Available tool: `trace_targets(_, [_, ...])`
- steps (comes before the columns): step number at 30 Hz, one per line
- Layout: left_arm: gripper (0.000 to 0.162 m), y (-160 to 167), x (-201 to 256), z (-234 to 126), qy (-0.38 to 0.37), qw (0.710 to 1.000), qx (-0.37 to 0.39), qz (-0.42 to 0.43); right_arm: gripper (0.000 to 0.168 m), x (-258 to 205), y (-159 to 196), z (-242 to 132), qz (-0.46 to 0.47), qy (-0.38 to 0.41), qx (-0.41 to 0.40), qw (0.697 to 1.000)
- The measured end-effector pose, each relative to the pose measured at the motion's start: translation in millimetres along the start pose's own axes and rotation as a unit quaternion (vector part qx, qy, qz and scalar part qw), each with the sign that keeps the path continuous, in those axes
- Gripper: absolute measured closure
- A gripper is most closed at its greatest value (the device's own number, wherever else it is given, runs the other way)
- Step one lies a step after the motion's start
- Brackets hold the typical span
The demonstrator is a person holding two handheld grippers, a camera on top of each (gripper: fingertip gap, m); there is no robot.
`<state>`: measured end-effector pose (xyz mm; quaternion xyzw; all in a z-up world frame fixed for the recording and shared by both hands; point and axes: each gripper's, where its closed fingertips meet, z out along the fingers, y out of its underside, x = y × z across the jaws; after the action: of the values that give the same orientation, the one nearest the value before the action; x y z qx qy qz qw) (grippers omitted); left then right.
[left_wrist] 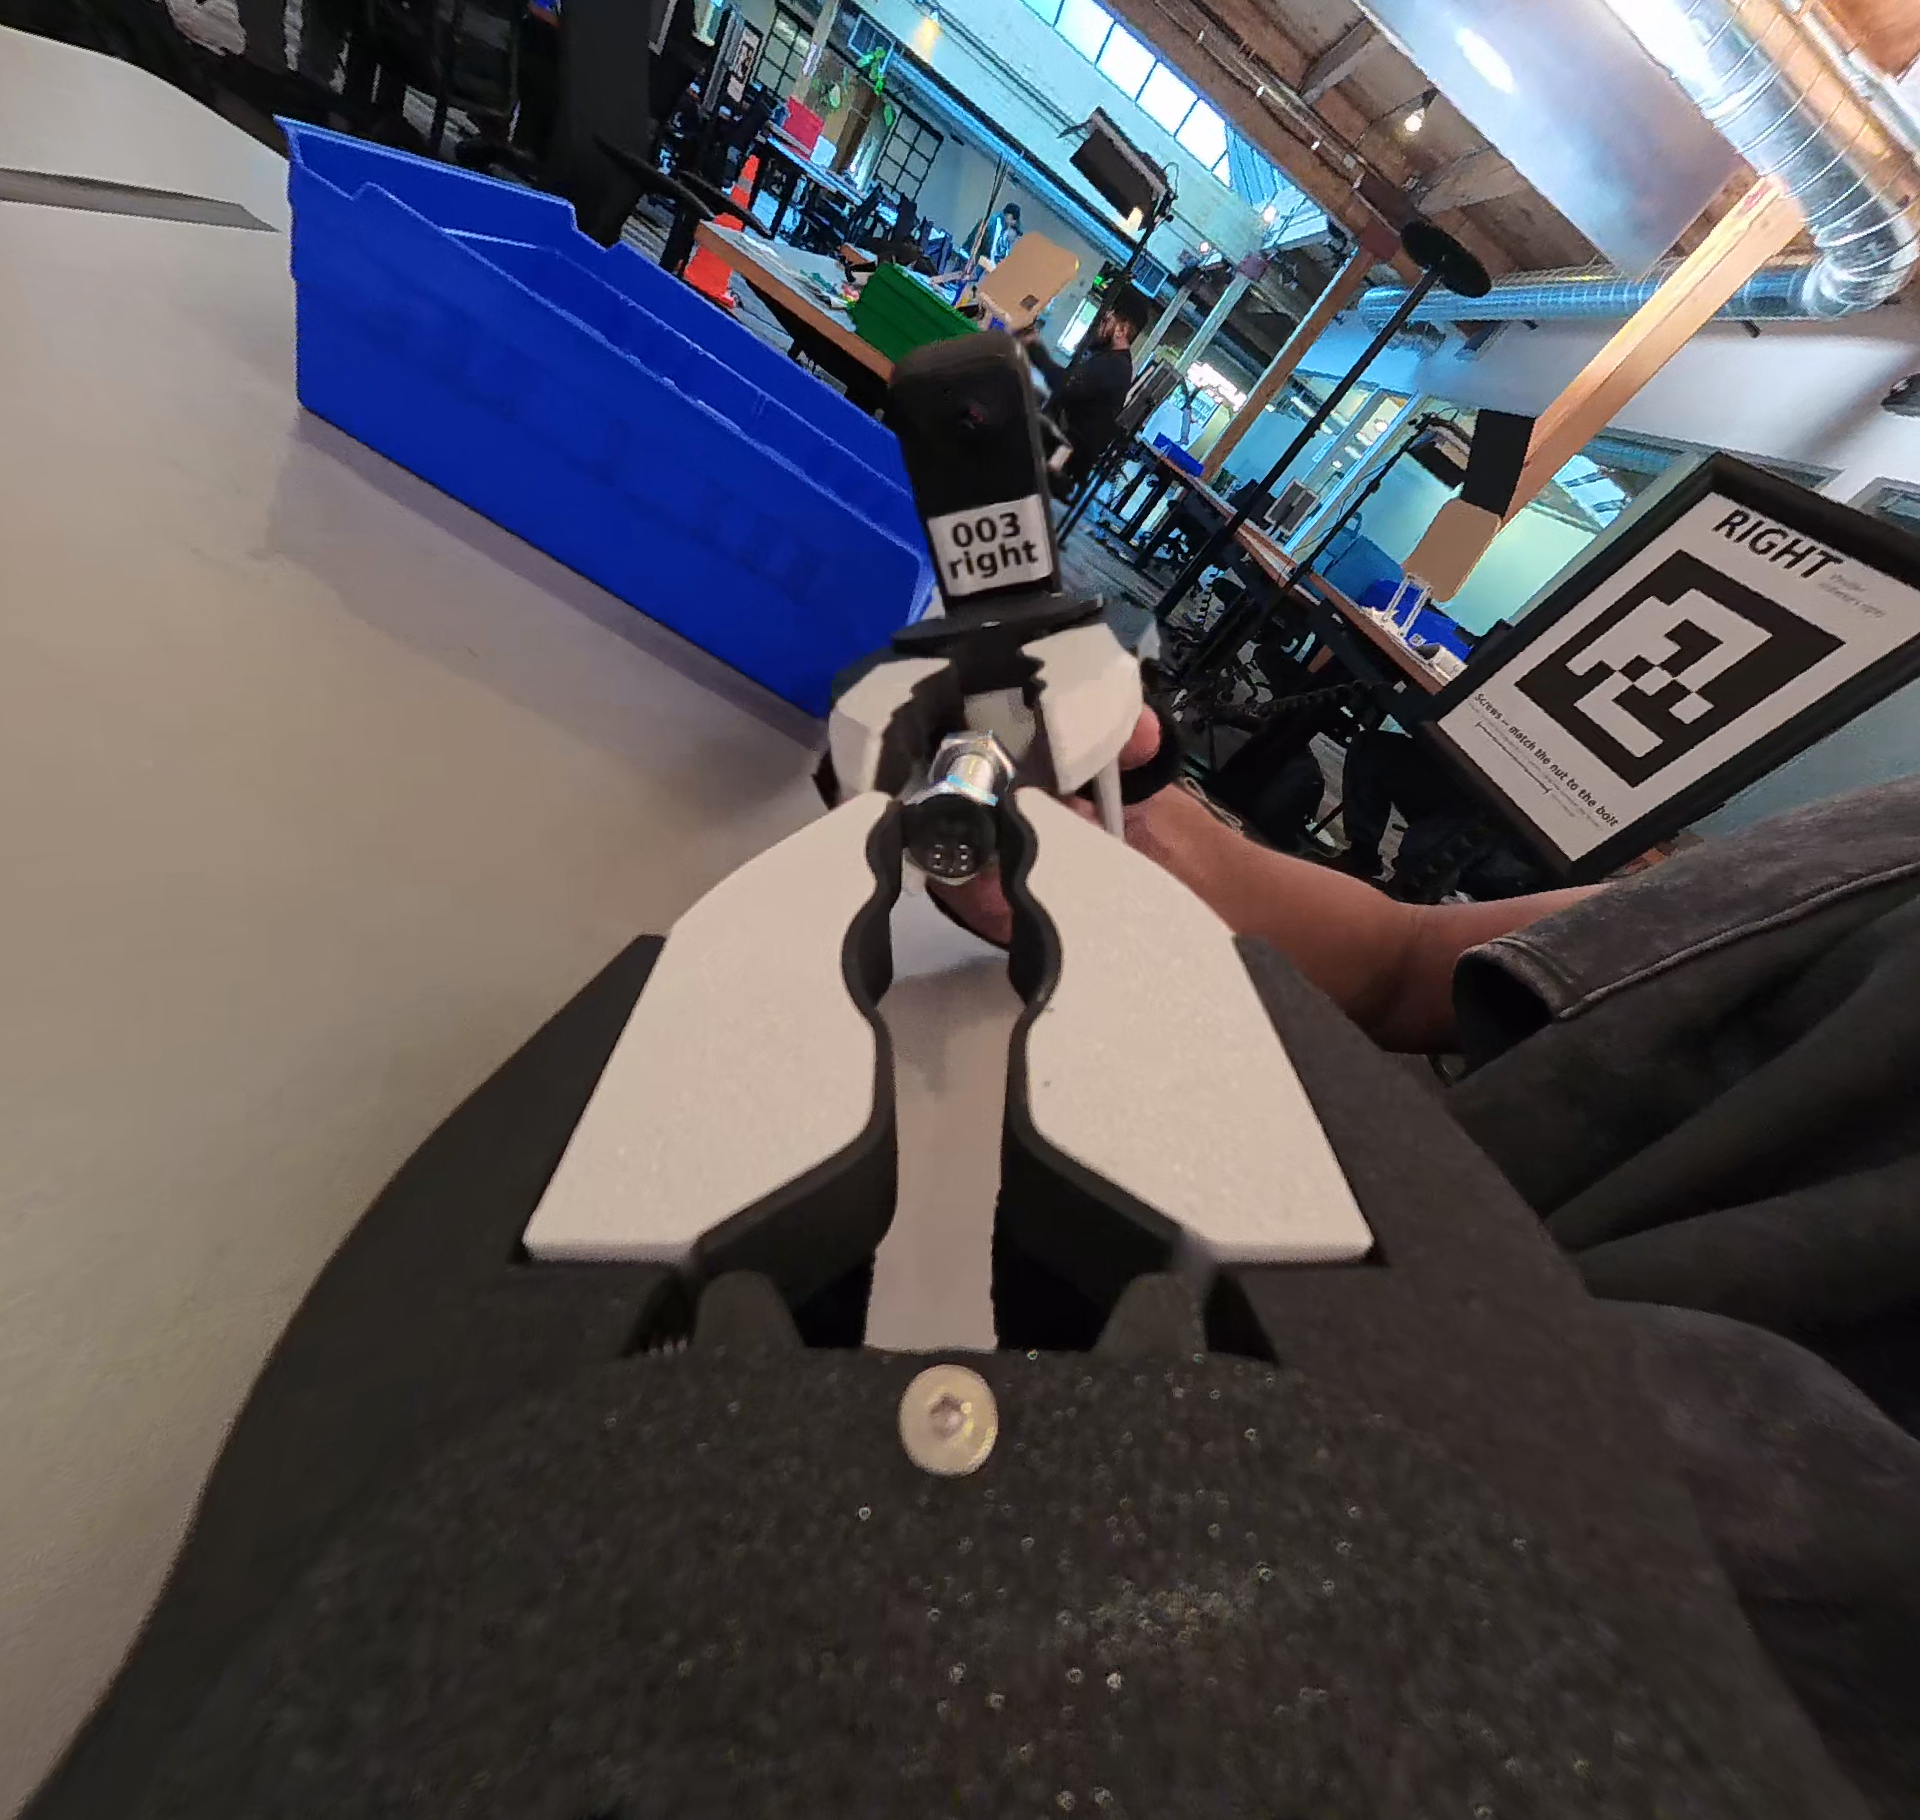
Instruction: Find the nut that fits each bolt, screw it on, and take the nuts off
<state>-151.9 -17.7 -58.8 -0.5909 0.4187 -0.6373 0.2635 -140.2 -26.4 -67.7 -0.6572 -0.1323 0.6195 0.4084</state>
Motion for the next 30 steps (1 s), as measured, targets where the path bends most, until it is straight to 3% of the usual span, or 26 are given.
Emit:
trace_targets(3, [0.145,1.6,0.1,0.3,-0.005,1.000,-0.004,0.009,0.138,-6.6,-4.1,2.5,0.052,-0.043,0.017,0.998])
trace_targets(4, [0.145,1.2,1.1,0.3,-0.002,1.000,-0.003,0.010,0.148,-2.7,-2.2,2.9,0.058,-0.036,0.011,0.998])
trace_targets(8, [0.145,2.2,-0.3,0.6,-0.006,1.000,-0.007,0.008,0.148,-1.0,1.4,2.1,0.043,-0.023,-0.001,0.999])
trace_targets(11, [0.145,2.8,-0.7,0.3,0.007,1.000,-0.008,-0.021,0.149,-0.1,3.1,1.2,-0.061,0.023,-0.017,0.998])
trace_targets(14, [0.145,3.7,1.7,1.8,0.028,0.998,-0.009,-0.062,0.149,0.0,5.9,-0.1,-0.240,0.091,-0.045,0.965])
trace_targets(18, [0.145,7.3,4.3,4.5,0.047,0.992,-0.019,-0.112,0.149,-3.2,6.6,-4.1,-0.468,0.171,-0.073,0.864])
trace_targets(22, [0.145,15.1,1.3,5.2,0.050,0.987,-0.040,-0.146,0.148,1.4,13.8,-5.1,-0.673,0.248,-0.122,0.686])
trace_targets(25, [0.145,19.8,1.9,6.3,0.060,0.981,-0.053,-0.176,0.149,1.0,16.4,-6.8,-0.776,0.275,-0.141,0.551])
trace_targets(27, [0.145,24.5,2.3,7.2,0.066,0.975,-0.065,-0.203,0.149,0.2,19.7,-9.2,-0.840,0.286,-0.153,0.435])
trace_targets(28, [0.145,26.7,2.2,7.3,0.068,0.973,-0.069,-0.210,0.149,0.3,21.8,-9.6,-0.856,0.287,-0.158,0.399])
trace_targets(30, [0.145,27.4,2.7,6.5,0.078,0.970,-0.068,-0.219,0.149,-1.5,24.6,-8.8,-0.859,0.286,-0.154,0.396])
